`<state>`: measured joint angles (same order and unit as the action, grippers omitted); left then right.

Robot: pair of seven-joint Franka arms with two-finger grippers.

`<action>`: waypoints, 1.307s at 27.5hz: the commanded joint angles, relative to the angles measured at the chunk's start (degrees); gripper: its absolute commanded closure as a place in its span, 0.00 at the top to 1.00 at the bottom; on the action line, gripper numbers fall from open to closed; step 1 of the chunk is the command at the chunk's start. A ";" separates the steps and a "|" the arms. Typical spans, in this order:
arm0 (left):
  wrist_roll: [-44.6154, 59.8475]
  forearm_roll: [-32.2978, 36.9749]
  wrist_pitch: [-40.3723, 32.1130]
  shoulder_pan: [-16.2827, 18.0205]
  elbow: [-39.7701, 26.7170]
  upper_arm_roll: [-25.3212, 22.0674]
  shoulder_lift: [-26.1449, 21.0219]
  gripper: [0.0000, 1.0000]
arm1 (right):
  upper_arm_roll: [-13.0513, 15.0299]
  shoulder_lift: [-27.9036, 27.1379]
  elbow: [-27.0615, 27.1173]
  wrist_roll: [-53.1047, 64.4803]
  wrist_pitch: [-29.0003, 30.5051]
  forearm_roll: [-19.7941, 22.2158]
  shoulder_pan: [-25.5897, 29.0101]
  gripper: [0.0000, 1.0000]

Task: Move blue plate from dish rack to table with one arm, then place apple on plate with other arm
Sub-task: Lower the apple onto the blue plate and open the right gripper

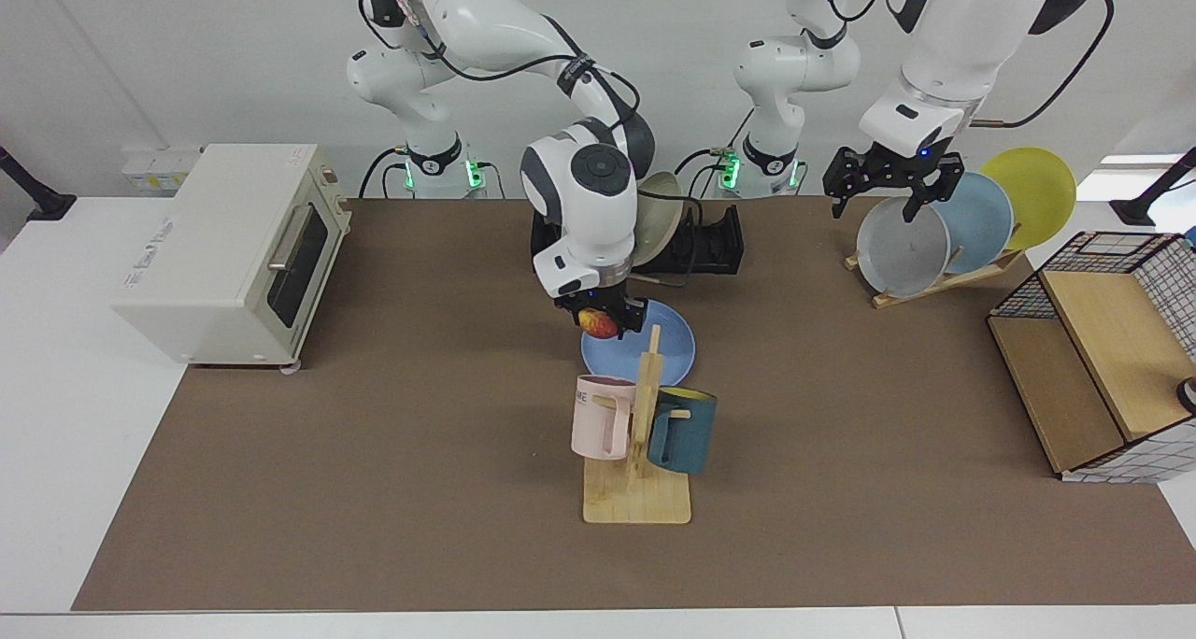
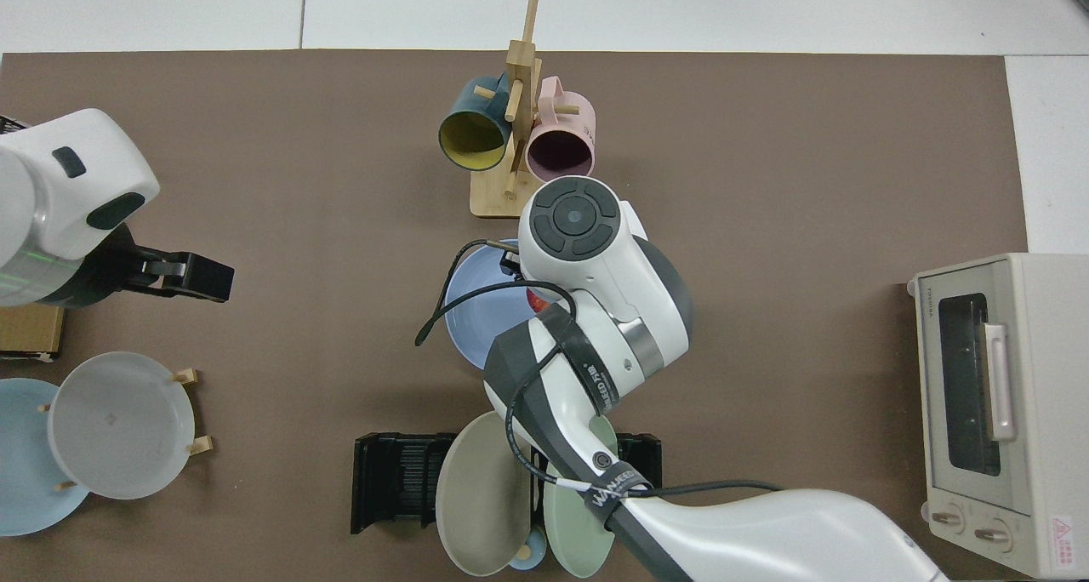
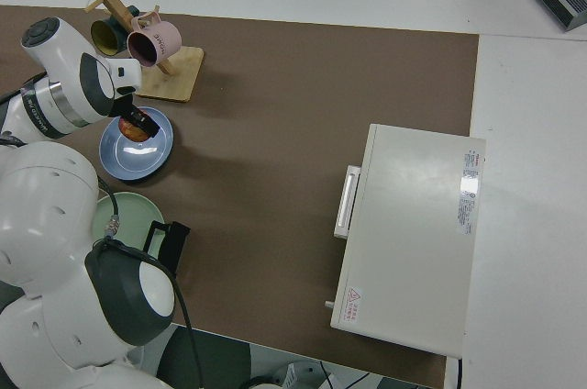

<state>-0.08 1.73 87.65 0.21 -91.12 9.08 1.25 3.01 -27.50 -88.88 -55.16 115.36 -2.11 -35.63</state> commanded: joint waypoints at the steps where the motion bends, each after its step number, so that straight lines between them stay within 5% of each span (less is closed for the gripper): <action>1: -0.80 0.82 -2.04 -1.00 1.21 -1.43 0.07 1.00 | 0.68 -5.19 5.46 -3.81 0.13 -0.35 -2.16 0.00; 17: -0.18 0.73 -1.95 -0.30 1.29 -1.52 0.07 1.00 | 0.33 -7.57 2.39 -9.35 7.69 -2.02 -4.27 0.00; 25: -0.18 0.73 -1.95 0.67 1.29 -1.61 0.07 1.00 | 0.33 -7.13 -0.24 -9.26 8.39 -2.02 -4.01 0.14; 26: -0.18 0.73 -1.95 0.67 1.29 -1.61 0.07 1.00 | 0.33 -6.95 -0.42 -9.35 8.30 -2.02 -4.10 0.17; 27: -0.18 0.73 -1.95 0.76 1.29 -1.61 0.07 1.00 | 0.33 -6.78 -0.68 -9.61 8.30 -2.02 -4.19 0.33; 29: -0.18 0.73 -1.95 1.11 1.29 -1.61 0.07 1.00 | 0.24 -6.69 -0.86 -10.23 8.22 -2.81 -4.19 0.89; 30: -0.18 0.73 -1.95 1.11 1.29 -1.61 0.07 1.00 | 0.33 -6.60 -0.86 -10.23 8.04 -3.16 -4.27 1.00; 36: -0.18 0.73 -1.95 1.11 1.29 -1.61 0.07 1.00 | 0.33 -3.35 -0.33 -9.44 4.80 -3.43 -2.96 1.00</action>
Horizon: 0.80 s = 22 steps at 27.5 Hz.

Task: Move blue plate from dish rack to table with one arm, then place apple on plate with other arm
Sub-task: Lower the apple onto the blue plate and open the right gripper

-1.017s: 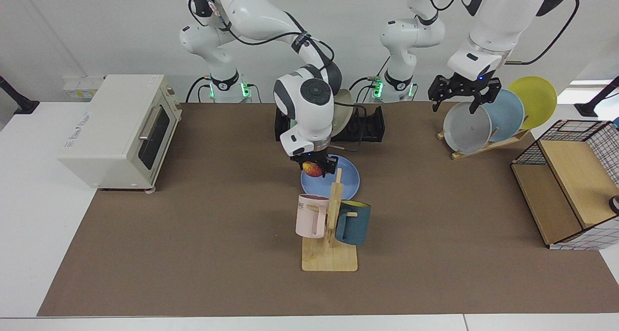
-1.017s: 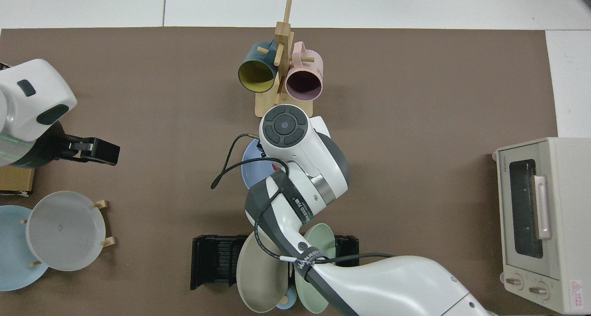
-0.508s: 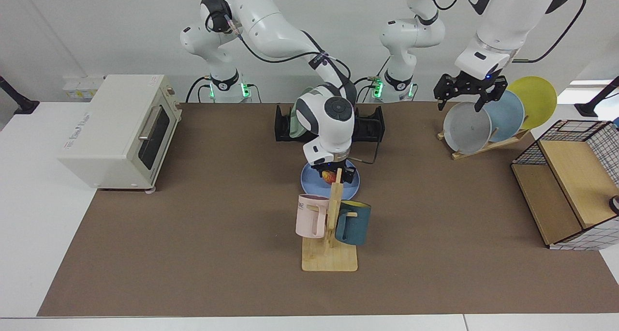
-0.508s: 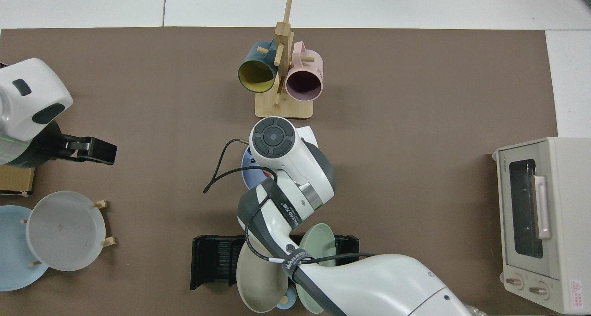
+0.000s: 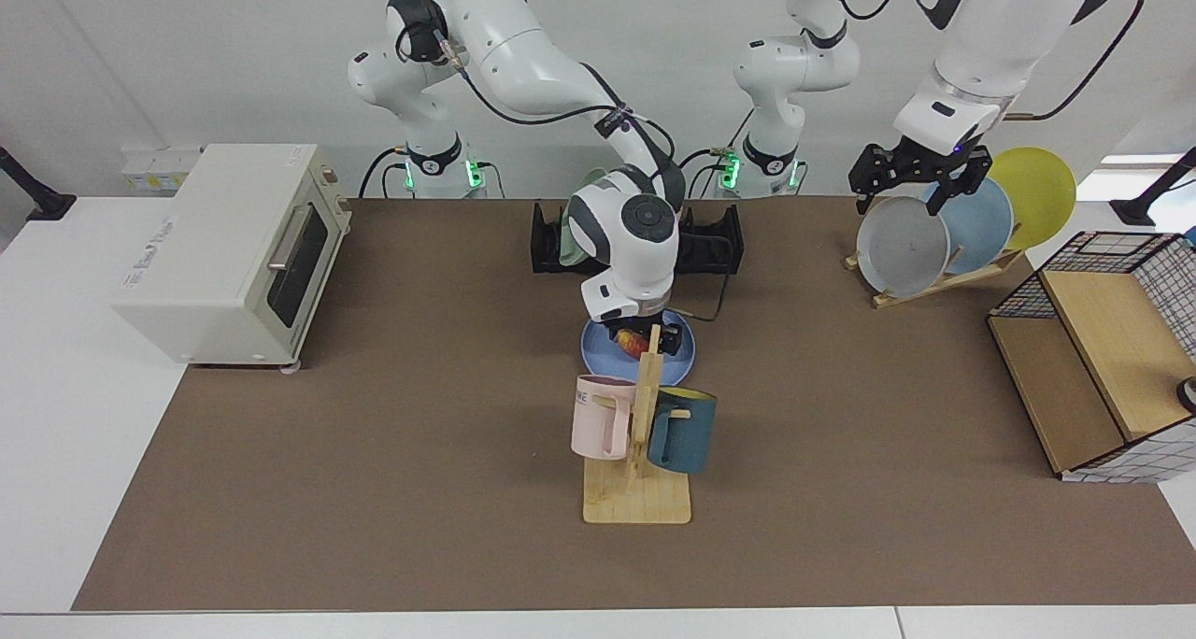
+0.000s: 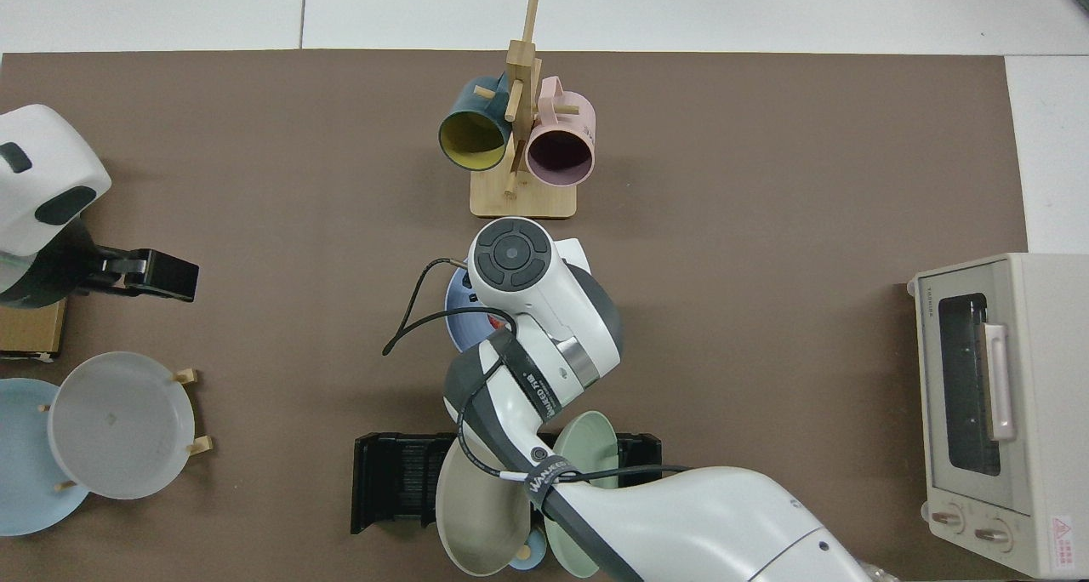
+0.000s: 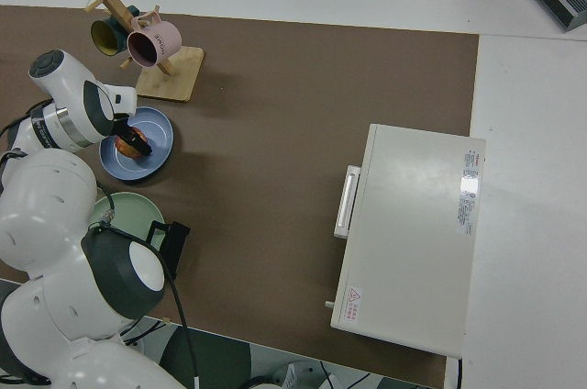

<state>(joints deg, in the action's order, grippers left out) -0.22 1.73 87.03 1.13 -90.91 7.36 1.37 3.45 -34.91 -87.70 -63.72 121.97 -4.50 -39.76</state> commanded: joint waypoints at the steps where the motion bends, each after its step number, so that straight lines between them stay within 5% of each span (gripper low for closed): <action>1: -0.04 0.73 -1.34 0.19 1.09 0.11 -0.05 1.00 | -0.11 4.93 -1.42 -0.88 -2.35 -1.21 1.61 1.00; 10: -0.04 0.73 -1.34 0.19 1.09 0.11 -0.05 1.00 | -0.02 11.88 -0.46 -0.09 -4.29 -1.39 4.24 1.00; 22: -0.04 0.73 -1.34 0.19 1.09 0.11 -0.05 1.00 | 0.59 18.82 -4.58 29.59 -8.07 1.59 12.94 1.00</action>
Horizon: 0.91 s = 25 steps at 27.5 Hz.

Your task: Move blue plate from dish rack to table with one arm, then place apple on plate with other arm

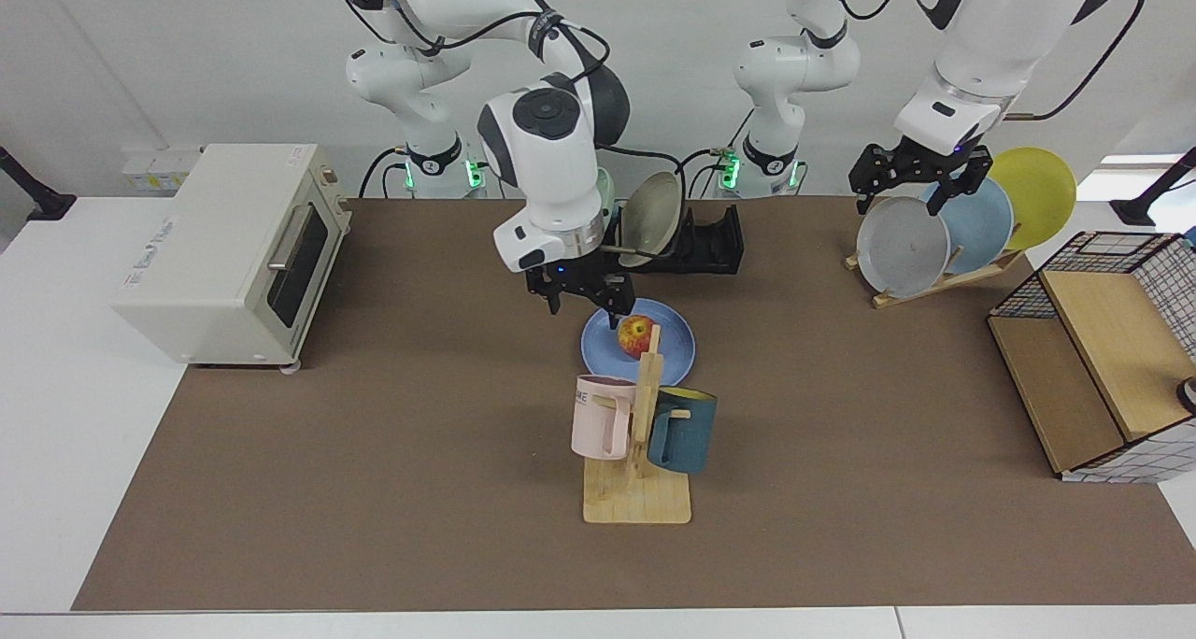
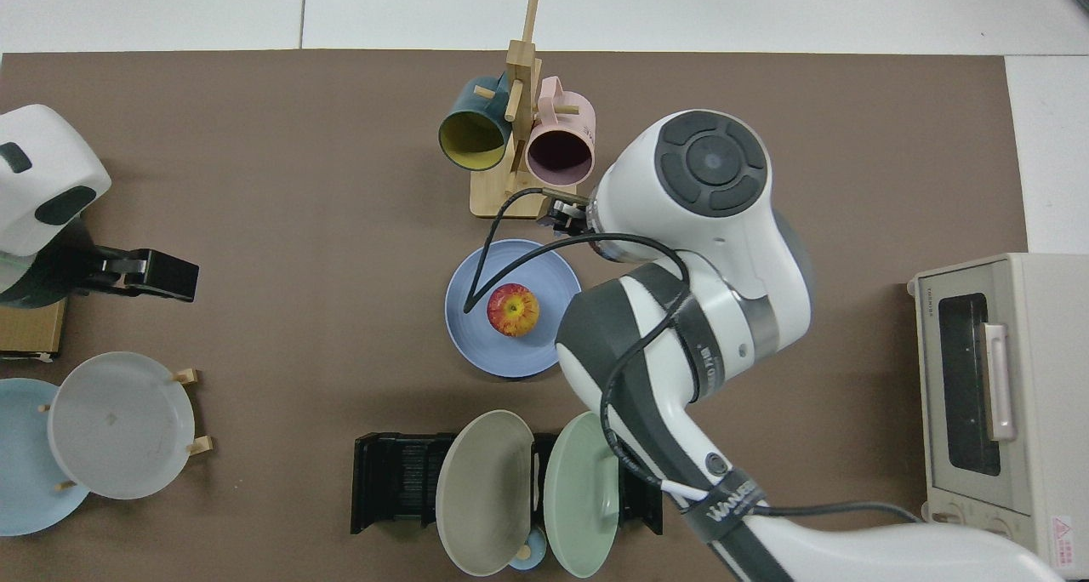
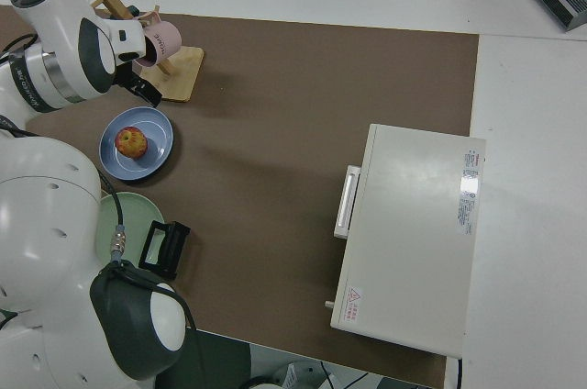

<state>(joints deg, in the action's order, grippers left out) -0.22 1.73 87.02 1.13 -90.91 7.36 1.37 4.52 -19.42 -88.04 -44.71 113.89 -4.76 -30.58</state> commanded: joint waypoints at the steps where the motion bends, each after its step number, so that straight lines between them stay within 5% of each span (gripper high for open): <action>1: -0.04 0.73 -1.33 0.19 1.09 0.11 -0.05 1.00 | -0.57 3.95 -5.03 13.57 0.02 2.47 4.91 1.00; 17: -0.04 0.73 -1.33 0.19 1.09 0.11 -0.05 1.00 | -0.57 10.81 -9.78 47.33 -2.18 5.55 21.96 1.00; 25: -0.04 0.73 -1.33 0.19 1.17 0.11 -0.05 1.00 | -0.57 15.64 -9.69 49.02 -6.30 5.47 24.69 1.00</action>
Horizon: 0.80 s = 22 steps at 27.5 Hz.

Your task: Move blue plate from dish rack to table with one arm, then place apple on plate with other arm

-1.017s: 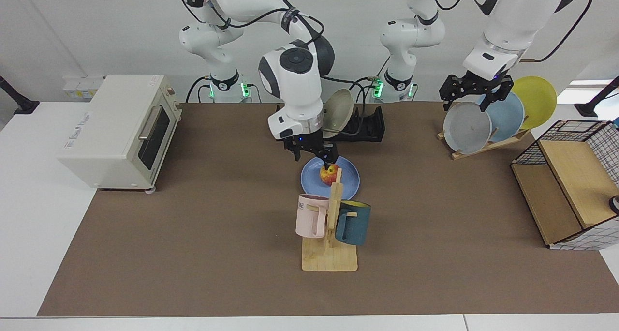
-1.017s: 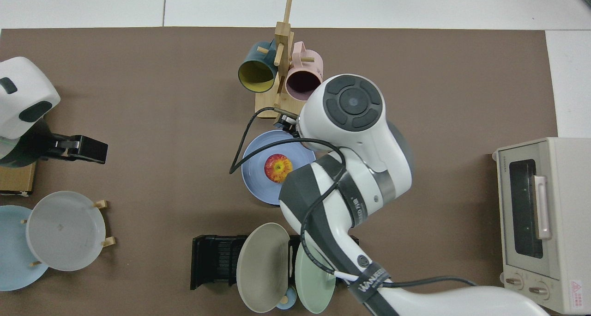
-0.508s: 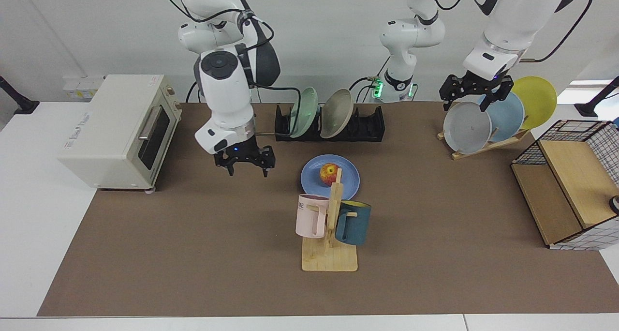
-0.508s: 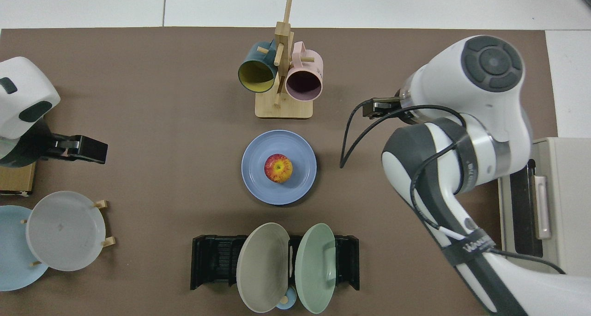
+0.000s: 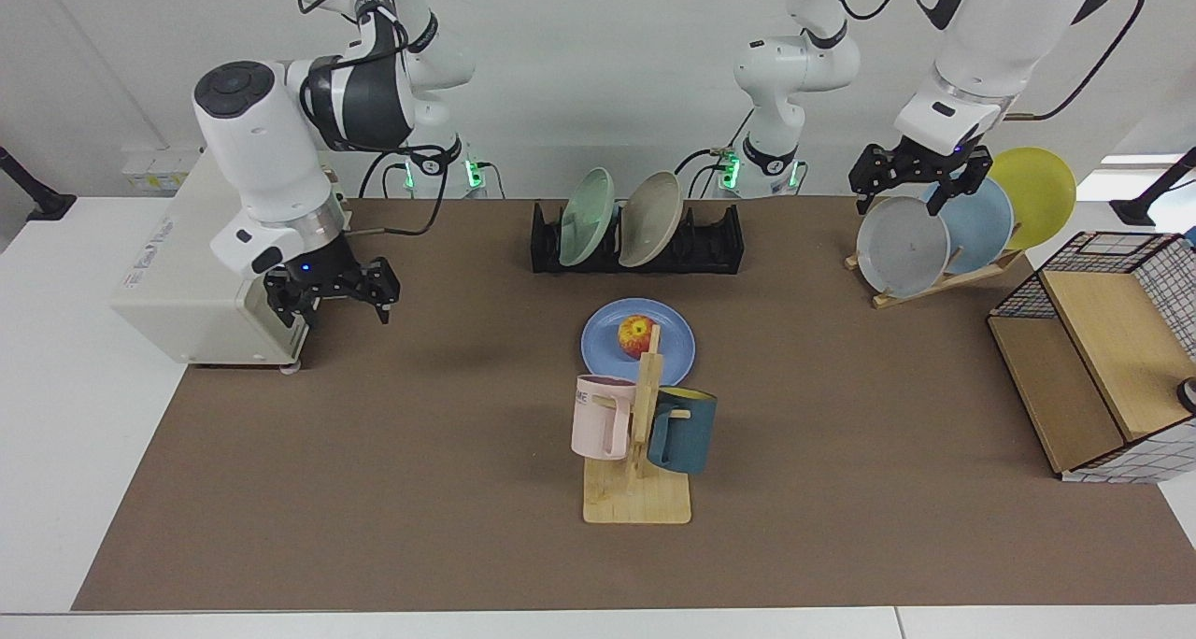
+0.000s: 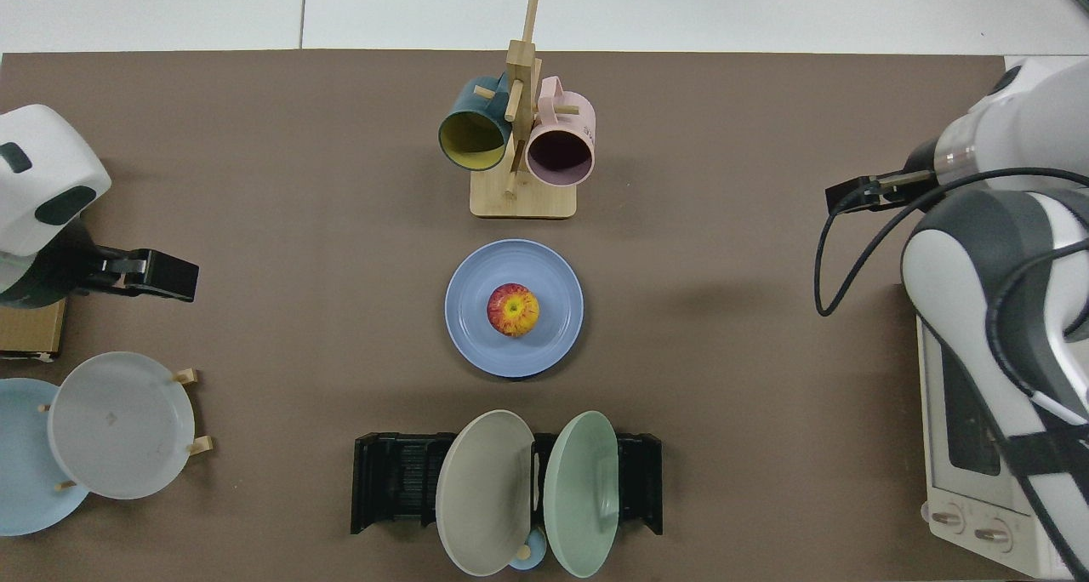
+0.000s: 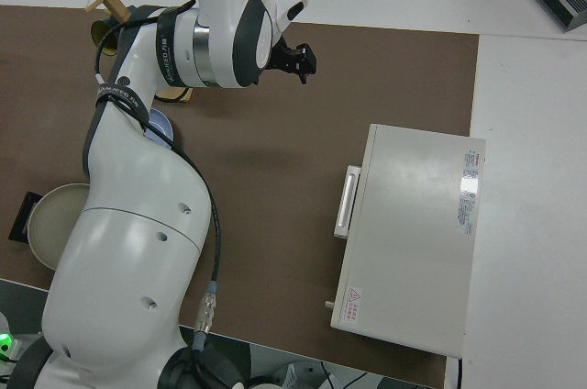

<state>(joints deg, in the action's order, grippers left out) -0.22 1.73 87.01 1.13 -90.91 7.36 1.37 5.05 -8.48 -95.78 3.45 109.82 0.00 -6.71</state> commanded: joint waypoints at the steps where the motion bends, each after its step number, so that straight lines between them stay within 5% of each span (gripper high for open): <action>1: -0.04 0.73 -1.32 0.19 1.17 0.11 -0.05 1.00 | -1.01 5.40 -1.95 0.60 -3.03 0.70 0.82 1.00; 11: -0.04 0.73 -1.32 0.54 1.17 0.11 -0.05 1.00 | -1.09 9.36 0.32 -2.22 -9.45 0.09 1.17 1.00; 22: -0.04 0.73 -1.32 0.54 1.17 0.11 -0.05 1.00 | -1.18 8.92 0.95 -4.33 -9.19 0.27 0.91 1.00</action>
<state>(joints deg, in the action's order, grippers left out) -0.22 1.73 87.01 1.24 -90.84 7.23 1.37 4.43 0.84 -95.45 0.51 101.20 0.00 -6.36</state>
